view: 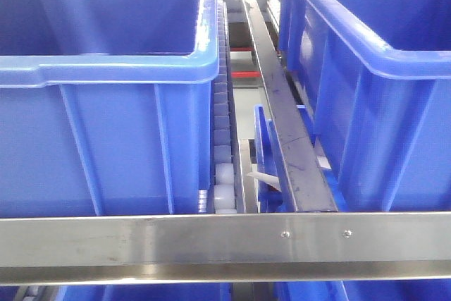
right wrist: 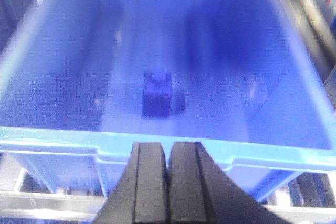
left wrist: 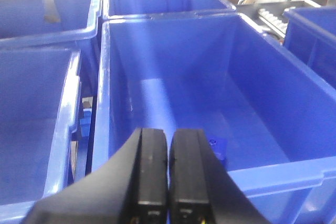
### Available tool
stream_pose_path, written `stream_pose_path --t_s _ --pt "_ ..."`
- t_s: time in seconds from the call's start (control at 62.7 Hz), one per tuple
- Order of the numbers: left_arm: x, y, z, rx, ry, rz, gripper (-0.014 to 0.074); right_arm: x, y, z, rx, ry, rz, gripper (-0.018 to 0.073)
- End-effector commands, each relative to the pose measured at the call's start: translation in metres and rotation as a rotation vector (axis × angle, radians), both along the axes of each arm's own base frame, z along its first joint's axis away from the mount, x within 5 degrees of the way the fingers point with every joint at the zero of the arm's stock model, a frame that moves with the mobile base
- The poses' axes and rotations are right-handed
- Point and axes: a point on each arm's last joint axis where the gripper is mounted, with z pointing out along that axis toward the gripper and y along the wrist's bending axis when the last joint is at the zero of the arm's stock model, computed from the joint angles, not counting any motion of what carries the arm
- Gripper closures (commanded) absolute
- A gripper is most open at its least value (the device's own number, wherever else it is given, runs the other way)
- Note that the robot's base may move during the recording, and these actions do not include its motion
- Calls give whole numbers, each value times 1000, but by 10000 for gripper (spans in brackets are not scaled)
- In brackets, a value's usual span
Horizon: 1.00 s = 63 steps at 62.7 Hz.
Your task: Pick and sort blue part to right shelf
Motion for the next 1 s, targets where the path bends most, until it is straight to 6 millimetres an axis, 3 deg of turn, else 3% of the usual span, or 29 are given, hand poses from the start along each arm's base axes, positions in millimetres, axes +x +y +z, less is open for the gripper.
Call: stream_pose_path --t_s 0.0,0.239,0.717,0.845,0.988 --pt "0 -2 14 -7 -95 -24 473 -12 0 16 0 -162 5 501" --pt "0 -2 14 -7 -95 -24 473 -25 0 25 1 -320 7 501" --pt "0 -3 12 -31 -82 -35 473 -25 0 26 1 -324 7 501" --pt "2 -5 6 -54 -50 -2 472 -25 0 26 1 -324 7 501" --pt "5 -12 -17 -53 -107 37 473 -25 0 26 1 -324 7 501"
